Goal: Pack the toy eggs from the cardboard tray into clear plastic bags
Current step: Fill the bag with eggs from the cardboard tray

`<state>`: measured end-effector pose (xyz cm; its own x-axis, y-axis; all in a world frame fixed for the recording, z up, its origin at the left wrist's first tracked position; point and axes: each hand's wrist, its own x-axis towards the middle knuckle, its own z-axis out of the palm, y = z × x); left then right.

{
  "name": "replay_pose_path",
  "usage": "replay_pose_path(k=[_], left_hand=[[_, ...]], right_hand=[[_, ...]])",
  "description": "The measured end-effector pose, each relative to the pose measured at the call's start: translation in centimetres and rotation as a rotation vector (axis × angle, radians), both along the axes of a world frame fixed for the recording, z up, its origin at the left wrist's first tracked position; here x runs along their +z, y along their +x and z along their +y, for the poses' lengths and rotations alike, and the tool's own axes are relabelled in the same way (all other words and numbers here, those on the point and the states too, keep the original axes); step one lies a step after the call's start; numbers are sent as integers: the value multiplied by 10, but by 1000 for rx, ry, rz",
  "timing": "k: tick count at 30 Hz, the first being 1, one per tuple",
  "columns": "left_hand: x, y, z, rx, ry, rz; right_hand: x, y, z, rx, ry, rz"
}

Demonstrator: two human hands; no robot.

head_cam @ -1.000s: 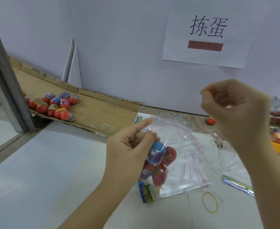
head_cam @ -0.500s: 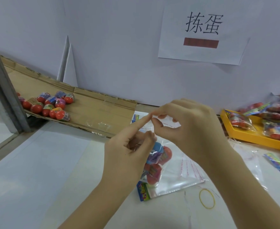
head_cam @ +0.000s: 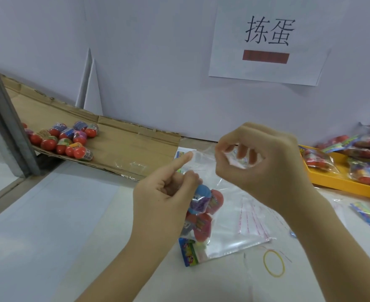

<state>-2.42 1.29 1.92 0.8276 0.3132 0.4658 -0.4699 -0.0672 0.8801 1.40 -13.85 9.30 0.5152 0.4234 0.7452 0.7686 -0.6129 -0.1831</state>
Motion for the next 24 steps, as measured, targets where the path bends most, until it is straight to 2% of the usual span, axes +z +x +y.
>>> replay_pose_path(k=[4,9,18,24], left_hand=[[-1,-2,0,14,62,-36],[-1,-4,-1,27,165,-55],[0,-5,-3,9,187,-55],[1,-5,-2,17,179,-50]], right_hand=[[-3,-2,9,-57,-130,56],[-5,-2,12,-80,-93,21],[-8,-1,13,-101,-107,-99],[-13,-1,17,-148,-36,-87]])
